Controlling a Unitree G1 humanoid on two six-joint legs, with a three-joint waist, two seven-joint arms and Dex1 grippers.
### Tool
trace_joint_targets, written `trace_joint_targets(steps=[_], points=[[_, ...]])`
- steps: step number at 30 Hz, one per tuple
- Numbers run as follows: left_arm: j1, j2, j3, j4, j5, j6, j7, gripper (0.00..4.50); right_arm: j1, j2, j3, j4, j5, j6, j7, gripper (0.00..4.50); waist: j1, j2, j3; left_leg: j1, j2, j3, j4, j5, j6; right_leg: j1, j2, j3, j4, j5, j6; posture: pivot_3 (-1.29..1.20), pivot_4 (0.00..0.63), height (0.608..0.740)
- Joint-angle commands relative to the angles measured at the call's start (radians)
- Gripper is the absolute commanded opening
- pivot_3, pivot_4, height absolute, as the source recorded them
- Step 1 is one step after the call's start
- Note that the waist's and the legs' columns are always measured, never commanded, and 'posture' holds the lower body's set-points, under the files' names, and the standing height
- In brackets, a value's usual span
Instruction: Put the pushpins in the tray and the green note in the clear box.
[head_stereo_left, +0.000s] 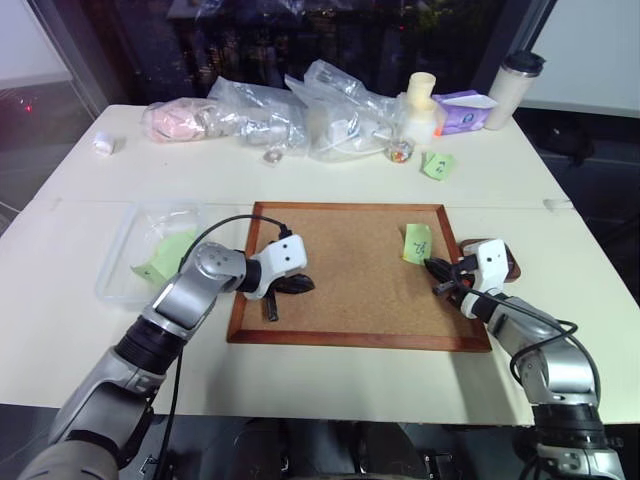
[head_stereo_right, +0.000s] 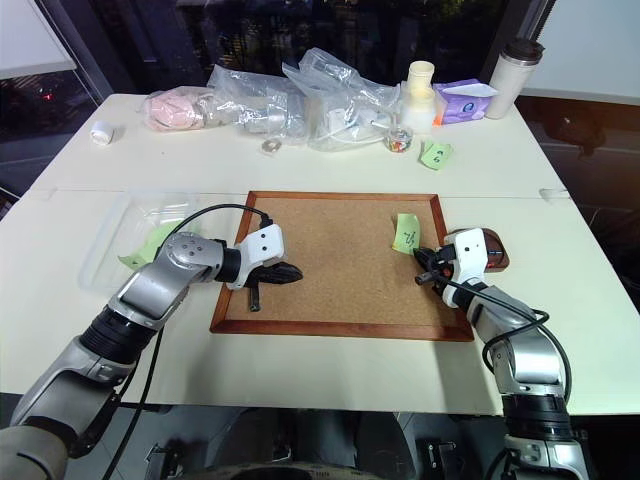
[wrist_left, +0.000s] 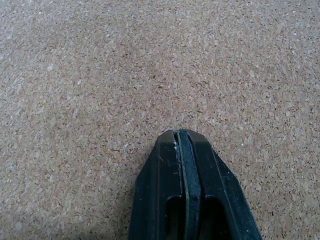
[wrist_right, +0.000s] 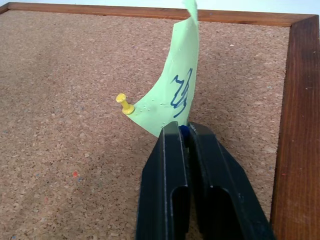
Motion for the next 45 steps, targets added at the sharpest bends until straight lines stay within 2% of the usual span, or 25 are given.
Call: trace_joint_targets(steps=[1,10,11,12,18,19,30,33,40,41,45], points=[[0.039,0.023,-0.042,0.065,0.059,0.037,0.012,0.00,0.001,0.007,-0.019,-0.038,0.005,-0.016,-0.006,0.05,0.000,0.000,0.000,0.000,0.000,0.000,0.000,0.000,0.000,0.000,0.000,0.000,0.000,0.000,0.000,0.00,0.150,0.735],[0.037,0.021,-0.045,0.066,0.058,0.034,0.008,0.00,0.015,-0.001,-0.027,-0.029,-0.023,-0.036,-0.026,0.05,0.001,0.000,0.000,0.000,0.001,0.000,-0.001,0.000,0.000,0.000,0.000,0.000,-0.001,0.000,0.000,0.00,0.150,0.735],[0.037,0.021,-0.045,0.066,0.058,0.034,0.008,0.00,0.016,-0.003,-0.026,-0.029,-0.022,-0.039,-0.020,0.67,0.001,0.000,0.000,0.000,0.001,0.000,-0.001,0.000,0.000,0.000,0.000,0.000,-0.001,0.000,0.000,0.00,0.150,0.735],[0.037,0.021,-0.045,0.066,0.058,0.034,0.008,0.00,0.017,-0.005,-0.024,-0.030,-0.020,-0.040,-0.014,0.97,0.001,0.000,0.000,0.000,0.001,0.000,-0.001,0.000,0.000,0.000,0.000,0.000,-0.001,0.000,0.000,0.00,0.150,0.735],[0.041,0.021,-0.045,0.064,0.058,0.034,0.009,0.00,0.029,-0.005,-0.039,-0.049,-0.025,-0.056,-0.027,4.04,0.001,0.000,0.000,0.000,0.001,0.000,-0.001,0.000,0.000,0.000,0.000,0.000,-0.002,0.000,0.000,0.00,0.150,0.735],[0.041,0.021,-0.044,0.063,0.058,0.035,0.010,0.00,0.032,-0.004,-0.045,-0.054,-0.022,-0.060,-0.027,4.44,0.001,0.000,0.000,0.000,0.001,0.000,-0.001,0.000,0.000,0.000,-0.001,0.000,-0.002,0.000,0.000,0.00,0.150,0.735],[0.050,0.024,-0.050,0.057,0.059,0.038,0.005,0.00,0.064,0.012,-0.022,-0.090,-0.035,-0.134,-0.010,4.44,0.000,0.000,0.000,0.000,0.001,0.000,-0.003,0.000,0.000,0.001,-0.001,-0.001,-0.005,0.000,0.000,0.00,0.150,0.735],[0.052,0.026,-0.052,0.055,0.060,0.038,0.004,0.00,0.059,0.012,-0.009,-0.078,-0.041,-0.142,-0.004,3.69,0.000,0.000,0.000,0.000,0.001,0.000,-0.004,0.000,0.000,0.001,-0.001,-0.001,-0.005,0.000,-0.001,0.00,0.150,0.735],[0.052,0.025,-0.051,0.058,0.059,0.039,0.004,0.00,0.036,0.009,0.012,-0.024,-0.057,-0.150,0.015,0.25,0.000,0.000,0.000,0.000,0.001,0.000,-0.004,0.000,0.000,0.001,-0.001,-0.001,-0.006,0.000,-0.001,0.00,0.150,0.735],[0.052,0.026,-0.050,0.059,0.059,0.039,0.004,0.00,0.032,0.008,0.008,-0.023,-0.055,-0.149,0.015,0.11,0.000,0.000,0.000,0.000,0.002,0.000,-0.004,0.000,0.000,0.001,-0.001,-0.001,-0.006,0.000,-0.001,0.00,0.150,0.735],[0.058,0.033,-0.047,0.058,0.059,0.038,0.003,0.00,0.030,0.005,0.001,-0.026,-0.050,-0.143,0.016,0.11,-0.001,0.000,0.000,0.000,0.002,0.000,-0.004,0.000,0.000,0.001,-0.001,-0.001,-0.006,0.000,-0.001,0.00,0.150,0.735]])
